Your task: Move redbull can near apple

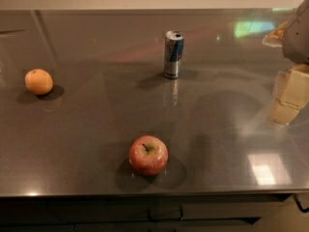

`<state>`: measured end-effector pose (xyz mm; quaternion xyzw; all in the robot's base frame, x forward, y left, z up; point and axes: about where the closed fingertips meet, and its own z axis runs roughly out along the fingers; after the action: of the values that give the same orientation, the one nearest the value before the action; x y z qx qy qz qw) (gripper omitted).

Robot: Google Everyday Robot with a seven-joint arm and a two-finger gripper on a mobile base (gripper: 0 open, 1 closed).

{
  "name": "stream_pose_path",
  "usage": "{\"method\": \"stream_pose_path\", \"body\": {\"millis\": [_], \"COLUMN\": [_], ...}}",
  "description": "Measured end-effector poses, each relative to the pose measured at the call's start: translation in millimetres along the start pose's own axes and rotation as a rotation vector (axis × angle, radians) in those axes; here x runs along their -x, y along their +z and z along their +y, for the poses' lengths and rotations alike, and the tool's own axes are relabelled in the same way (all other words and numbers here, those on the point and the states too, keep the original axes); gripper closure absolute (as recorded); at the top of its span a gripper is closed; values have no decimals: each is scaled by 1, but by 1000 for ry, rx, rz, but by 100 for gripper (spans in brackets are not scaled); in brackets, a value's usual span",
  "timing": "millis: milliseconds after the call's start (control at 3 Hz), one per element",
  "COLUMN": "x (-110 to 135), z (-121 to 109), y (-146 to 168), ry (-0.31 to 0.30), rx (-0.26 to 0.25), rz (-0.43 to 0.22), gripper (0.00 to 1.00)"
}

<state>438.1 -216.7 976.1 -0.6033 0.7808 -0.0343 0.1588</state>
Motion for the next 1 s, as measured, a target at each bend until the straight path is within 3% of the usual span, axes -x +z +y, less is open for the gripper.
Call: {"method": "stream_pose_path", "body": {"millis": [667, 1000], "x": [2, 12], "z": [-5, -24], "y": [1, 11], "ry": [22, 88], "rx": [1, -15], "rz": [-8, -63], "gripper": [0, 0]}}
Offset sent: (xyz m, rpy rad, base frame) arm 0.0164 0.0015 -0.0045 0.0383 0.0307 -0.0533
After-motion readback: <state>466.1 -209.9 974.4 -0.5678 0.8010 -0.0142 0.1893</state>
